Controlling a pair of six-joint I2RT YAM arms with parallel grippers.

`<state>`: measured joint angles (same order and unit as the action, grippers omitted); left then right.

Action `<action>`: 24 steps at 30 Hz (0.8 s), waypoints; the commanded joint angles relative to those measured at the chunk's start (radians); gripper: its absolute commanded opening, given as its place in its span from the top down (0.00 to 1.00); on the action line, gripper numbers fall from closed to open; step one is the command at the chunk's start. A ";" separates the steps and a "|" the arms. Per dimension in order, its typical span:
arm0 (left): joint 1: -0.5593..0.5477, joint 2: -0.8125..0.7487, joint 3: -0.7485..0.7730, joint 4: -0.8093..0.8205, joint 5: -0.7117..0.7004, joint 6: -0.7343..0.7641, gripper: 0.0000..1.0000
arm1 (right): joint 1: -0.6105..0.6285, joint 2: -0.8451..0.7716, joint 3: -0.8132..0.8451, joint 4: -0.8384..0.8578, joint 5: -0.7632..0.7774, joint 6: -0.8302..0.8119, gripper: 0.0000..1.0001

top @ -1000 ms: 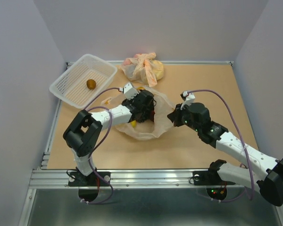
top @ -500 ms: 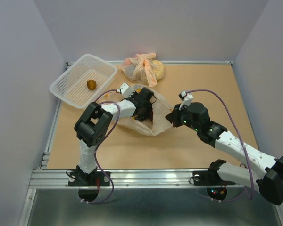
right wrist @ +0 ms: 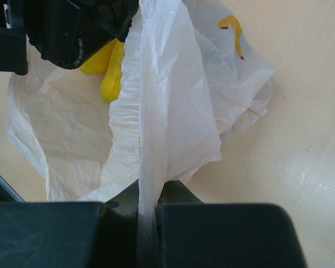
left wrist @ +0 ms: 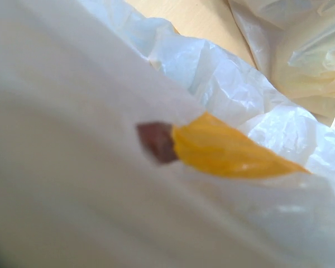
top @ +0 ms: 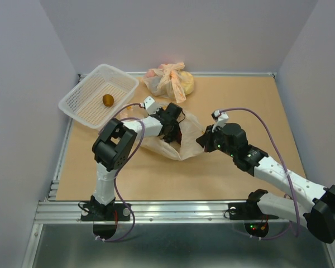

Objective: Untie the knot of the plastic bag and take out the fruit

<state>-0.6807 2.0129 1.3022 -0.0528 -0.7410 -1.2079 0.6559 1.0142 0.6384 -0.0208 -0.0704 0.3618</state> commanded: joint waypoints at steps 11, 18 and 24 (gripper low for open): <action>-0.143 -0.318 -0.167 -0.012 0.089 0.419 0.87 | 0.004 -0.019 0.015 0.042 0.182 -0.029 1.00; -0.217 -0.519 -0.291 0.017 0.250 0.568 0.88 | 0.004 -0.029 0.017 0.032 0.276 -0.043 1.00; -0.226 -0.709 -0.345 0.050 0.405 0.726 0.88 | 0.004 -0.025 0.015 0.025 0.308 -0.043 1.00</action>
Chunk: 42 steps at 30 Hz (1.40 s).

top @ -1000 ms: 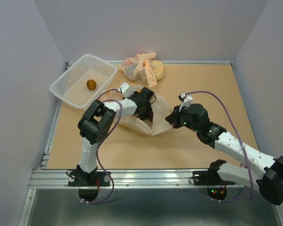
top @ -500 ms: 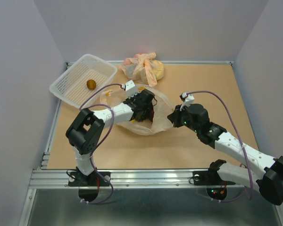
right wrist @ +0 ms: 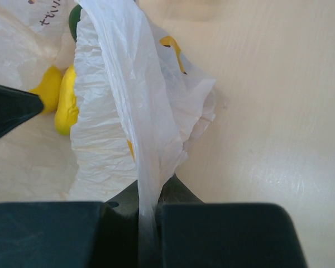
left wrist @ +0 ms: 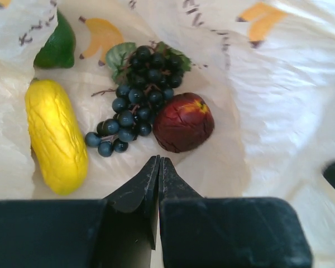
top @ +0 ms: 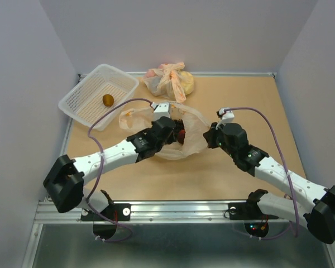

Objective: Untie the knot of the plastic bag and take out the fruit

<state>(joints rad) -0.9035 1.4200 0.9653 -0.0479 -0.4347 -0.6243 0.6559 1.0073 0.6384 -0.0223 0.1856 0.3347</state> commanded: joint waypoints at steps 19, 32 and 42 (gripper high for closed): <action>0.098 -0.007 -0.124 -0.063 0.022 -0.150 0.34 | 0.004 -0.016 -0.042 0.027 -0.069 0.021 1.00; 0.052 -0.251 -0.401 0.029 -0.074 -0.336 0.20 | 0.004 0.001 -0.143 0.028 -0.097 0.081 0.99; -0.014 -0.248 -0.277 0.057 -0.182 -0.448 0.19 | 0.005 0.007 -0.152 0.033 -0.121 0.073 1.00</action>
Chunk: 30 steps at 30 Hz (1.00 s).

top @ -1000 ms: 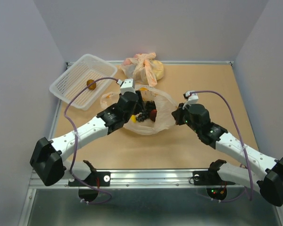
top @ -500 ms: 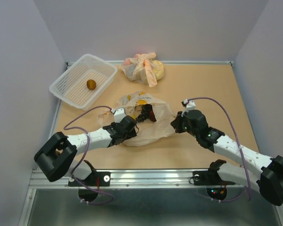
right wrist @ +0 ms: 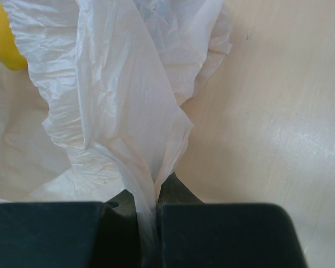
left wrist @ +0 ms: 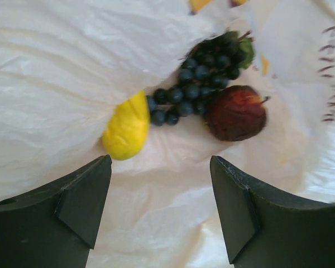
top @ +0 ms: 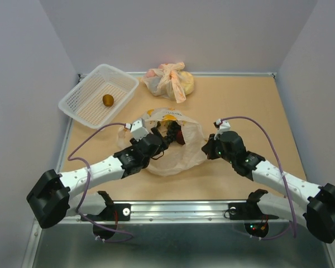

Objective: Untie the knot of the plastic bag and take out the fruit

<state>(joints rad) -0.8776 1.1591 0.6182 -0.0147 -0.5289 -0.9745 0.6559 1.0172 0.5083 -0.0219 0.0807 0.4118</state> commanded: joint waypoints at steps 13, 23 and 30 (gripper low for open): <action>-0.024 0.329 0.285 -0.218 -0.223 -0.135 0.20 | 0.005 -0.057 -0.036 0.045 -0.038 0.009 0.99; 0.035 0.476 0.324 -0.199 -0.215 -0.036 0.21 | 0.005 -0.082 -0.062 0.046 -0.036 0.018 1.00; 0.060 0.564 0.360 -0.183 -0.203 0.007 0.29 | 0.005 -0.069 -0.054 0.048 -0.036 0.013 1.00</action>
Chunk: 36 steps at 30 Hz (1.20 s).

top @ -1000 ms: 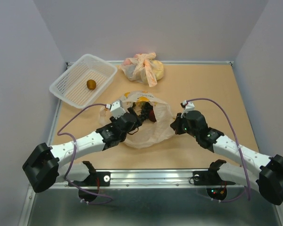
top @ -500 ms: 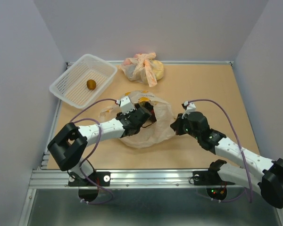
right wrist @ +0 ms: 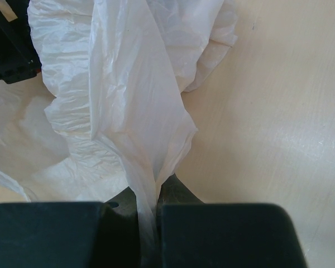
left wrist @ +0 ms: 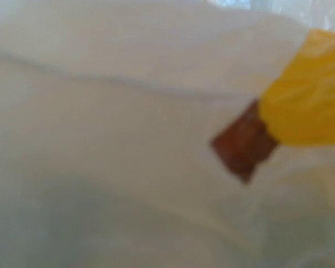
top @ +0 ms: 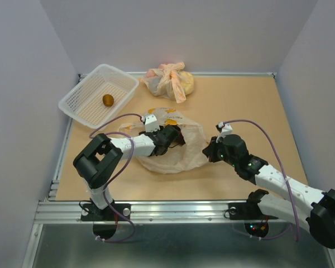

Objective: Untie the knot of the plastic bag and take out the fruit

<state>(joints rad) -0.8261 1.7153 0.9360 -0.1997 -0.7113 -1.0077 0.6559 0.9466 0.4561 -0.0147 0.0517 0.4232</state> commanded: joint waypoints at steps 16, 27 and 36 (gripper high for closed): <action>-0.226 -0.204 0.037 -0.050 0.104 0.130 0.87 | 0.005 0.026 0.064 0.039 0.077 -0.046 0.99; -0.259 -0.509 0.056 -0.056 0.177 0.323 0.87 | 0.004 0.047 0.076 0.035 0.117 -0.046 1.00; 0.129 -0.649 0.171 -0.035 0.365 0.452 0.87 | 0.005 0.031 0.047 0.030 0.108 -0.026 1.00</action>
<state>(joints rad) -0.8169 1.0916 1.0454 -0.2481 -0.4034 -0.6464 0.6559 0.9928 0.4778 -0.0151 0.1444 0.3904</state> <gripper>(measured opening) 0.543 0.013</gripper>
